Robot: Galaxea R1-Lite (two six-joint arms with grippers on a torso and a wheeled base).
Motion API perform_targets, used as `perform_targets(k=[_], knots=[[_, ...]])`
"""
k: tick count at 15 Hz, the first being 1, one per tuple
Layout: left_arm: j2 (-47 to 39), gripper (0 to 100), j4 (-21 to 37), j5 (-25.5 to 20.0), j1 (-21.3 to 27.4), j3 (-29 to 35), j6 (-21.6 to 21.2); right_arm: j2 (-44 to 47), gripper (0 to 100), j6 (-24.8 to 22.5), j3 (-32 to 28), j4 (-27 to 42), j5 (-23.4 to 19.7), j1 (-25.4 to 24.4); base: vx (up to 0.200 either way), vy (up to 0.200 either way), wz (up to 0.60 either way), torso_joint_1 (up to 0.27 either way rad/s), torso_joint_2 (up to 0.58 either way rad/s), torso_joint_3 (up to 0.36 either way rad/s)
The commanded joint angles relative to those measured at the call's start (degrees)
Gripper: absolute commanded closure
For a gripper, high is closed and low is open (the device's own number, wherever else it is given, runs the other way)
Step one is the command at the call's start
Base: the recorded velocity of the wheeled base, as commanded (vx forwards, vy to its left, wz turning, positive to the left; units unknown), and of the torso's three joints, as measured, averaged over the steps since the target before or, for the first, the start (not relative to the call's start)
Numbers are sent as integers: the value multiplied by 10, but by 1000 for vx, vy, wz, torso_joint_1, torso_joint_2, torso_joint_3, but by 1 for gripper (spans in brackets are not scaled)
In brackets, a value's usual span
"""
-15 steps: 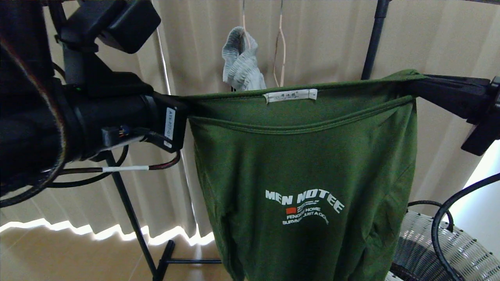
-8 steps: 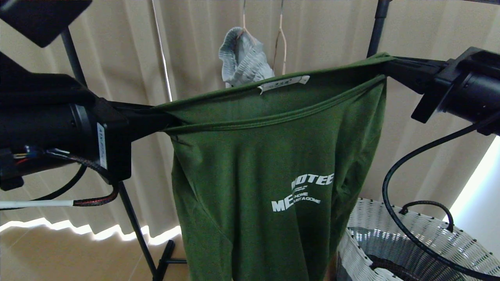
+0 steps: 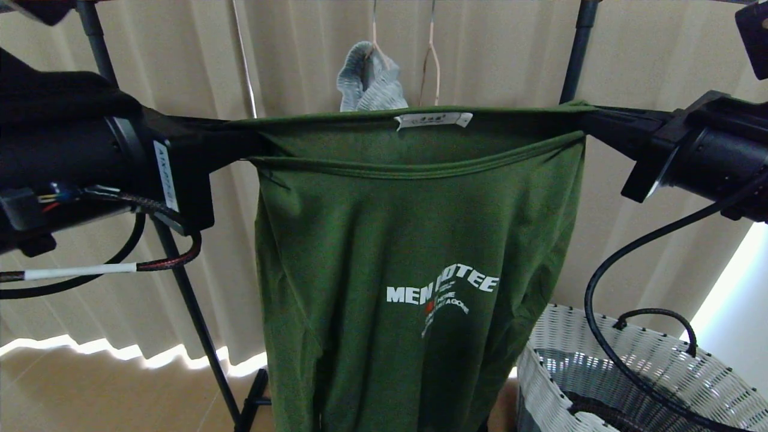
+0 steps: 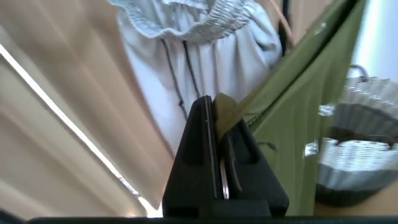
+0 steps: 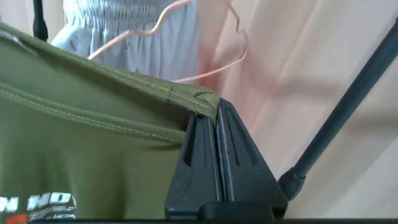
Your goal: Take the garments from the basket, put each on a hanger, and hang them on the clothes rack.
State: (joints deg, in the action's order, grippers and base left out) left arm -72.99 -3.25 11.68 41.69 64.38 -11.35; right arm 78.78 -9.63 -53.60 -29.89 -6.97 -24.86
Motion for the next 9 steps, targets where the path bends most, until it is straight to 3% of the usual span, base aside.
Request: perform_targets(k=[1,6,9], knots=[[-15,100,-16,13,-3,-3,-11,-7,0,0,15,0,0,-1,0,0,0,0,0,0],[-51,100,-80,67,-16,-25,-26,-46,0,12,87,-10,-14,-17,0,0,0,0,0,0],[-76,100,-127,109,-21,-19,-26,-95,0,47,132,-10,-103,-22,0,0,0,0,0,0]])
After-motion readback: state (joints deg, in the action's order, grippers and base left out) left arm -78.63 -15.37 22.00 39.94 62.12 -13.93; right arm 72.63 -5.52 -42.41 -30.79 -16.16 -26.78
